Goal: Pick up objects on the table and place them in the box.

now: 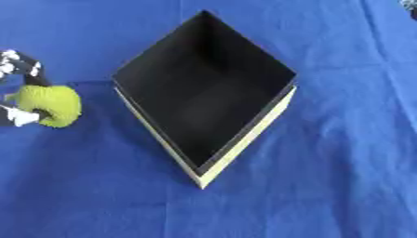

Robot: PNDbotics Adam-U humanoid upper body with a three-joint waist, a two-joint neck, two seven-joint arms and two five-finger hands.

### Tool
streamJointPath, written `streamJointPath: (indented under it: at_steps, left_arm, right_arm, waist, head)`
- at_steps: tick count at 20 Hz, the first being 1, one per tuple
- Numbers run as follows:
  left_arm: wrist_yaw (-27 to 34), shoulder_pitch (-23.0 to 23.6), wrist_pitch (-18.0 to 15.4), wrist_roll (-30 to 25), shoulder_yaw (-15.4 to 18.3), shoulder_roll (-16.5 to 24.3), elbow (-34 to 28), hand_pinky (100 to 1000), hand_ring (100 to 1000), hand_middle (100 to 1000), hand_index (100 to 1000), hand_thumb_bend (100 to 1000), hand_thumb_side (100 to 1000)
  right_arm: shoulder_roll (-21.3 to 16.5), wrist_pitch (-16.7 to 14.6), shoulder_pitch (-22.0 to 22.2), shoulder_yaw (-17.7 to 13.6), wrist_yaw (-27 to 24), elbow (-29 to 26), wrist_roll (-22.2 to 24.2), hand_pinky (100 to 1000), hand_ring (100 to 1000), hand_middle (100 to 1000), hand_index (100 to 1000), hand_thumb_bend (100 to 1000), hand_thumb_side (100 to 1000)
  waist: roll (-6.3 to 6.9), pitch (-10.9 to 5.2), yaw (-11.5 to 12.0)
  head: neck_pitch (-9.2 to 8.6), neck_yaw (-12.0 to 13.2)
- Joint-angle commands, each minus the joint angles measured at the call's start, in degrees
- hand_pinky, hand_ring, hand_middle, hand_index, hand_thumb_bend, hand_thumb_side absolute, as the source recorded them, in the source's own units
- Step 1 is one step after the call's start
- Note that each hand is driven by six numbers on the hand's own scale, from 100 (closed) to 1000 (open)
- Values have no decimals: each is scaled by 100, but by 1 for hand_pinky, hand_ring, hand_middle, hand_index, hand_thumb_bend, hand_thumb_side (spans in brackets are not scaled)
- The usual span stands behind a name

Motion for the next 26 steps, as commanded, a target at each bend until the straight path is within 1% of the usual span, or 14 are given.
streamJointPath:
  at_steps: [1, 2, 5, 6, 7, 9, 12, 13, 17, 23, 26]
  left_arm:
    - [-89, -53, -23, 279, 151, 274, -249, 342, 359, 350, 476, 313, 100]
    - [-107, -76, -31, 352, 173, 284, -299, 274, 326, 318, 440, 303, 100]
    - [-232, -189, -73, 648, 211, 314, -526, 252, 300, 290, 408, 318, 100]
    - [-283, -240, -101, 773, 193, 322, -617, 240, 296, 283, 400, 337, 100]
    - [-332, -297, -142, 888, 156, 327, -706, 242, 299, 285, 403, 342, 100]
    - [-400, -440, -241, 1074, 60, 323, -863, 255, 337, 280, 406, 360, 100]
    - [-410, -729, -353, 1224, -105, 236, -997, 266, 345, 290, 417, 359, 100]
    - [-378, -854, -387, 1231, -174, 183, -1016, 271, 347, 293, 423, 355, 100]
    - [-167, -1288, -416, 1116, -358, -138, -972, 274, 346, 294, 424, 331, 100]
    - [139, -1679, -416, 694, -560, -676, -907, 290, 352, 302, 435, 300, 100]
    - [207, -1774, -491, 429, -686, -884, -856, 325, 380, 329, 471, 312, 100]
  right_arm:
    - [-111, 0, -35, -41, -43, -24, 10, 827, 816, 659, 846, 100, 258]
    - [-104, -1, -34, -40, -43, -26, 13, 827, 816, 659, 846, 100, 257]
    - [-98, 1, -29, -42, -38, -33, 16, 827, 815, 659, 845, 100, 249]
    - [-97, 1, -32, -41, -36, -36, 17, 827, 813, 659, 845, 100, 238]
    - [-95, -1, -38, -38, -34, -41, 18, 827, 813, 659, 844, 100, 231]
    - [-93, -3, -51, -31, -26, -49, 22, 826, 810, 660, 843, 100, 207]
    - [-95, -4, -69, -27, -6, -63, 23, 825, 806, 661, 842, 100, 174]
    - [-91, -5, -86, -23, 0, -73, 21, 825, 804, 661, 840, 100, 150]
    - [-73, -1, -152, -4, 27, -107, 0, 824, 801, 663, 838, 100, 102]
    - [-35, 39, -236, -25, 74, -174, -91, 822, 792, 666, 834, 100, 100]
    - [-12, 72, -280, -44, 108, -212, -140, 822, 788, 668, 832, 100, 100]
  waist:
    - [-40, -877, 17]
    - [-40, -885, 23]
    - [-39, -904, 34]
    - [-38, -911, 33]
    - [-38, -919, 30]
    - [-36, -936, 23]
    - [-33, -962, 21]
    - [-32, -970, 18]
    - [-40, -996, 9]
    - [-85, -1002, -41]
    - [-109, -994, -85]
  head:
    - [-39, -3]
    - [-33, 0]
    - [-13, 6]
    - [-6, 15]
    - [1, 24]
    - [20, 50]
    - [49, 105]
    - [51, 131]
    - [50, 213]
    - [57, 248]
    - [46, 259]
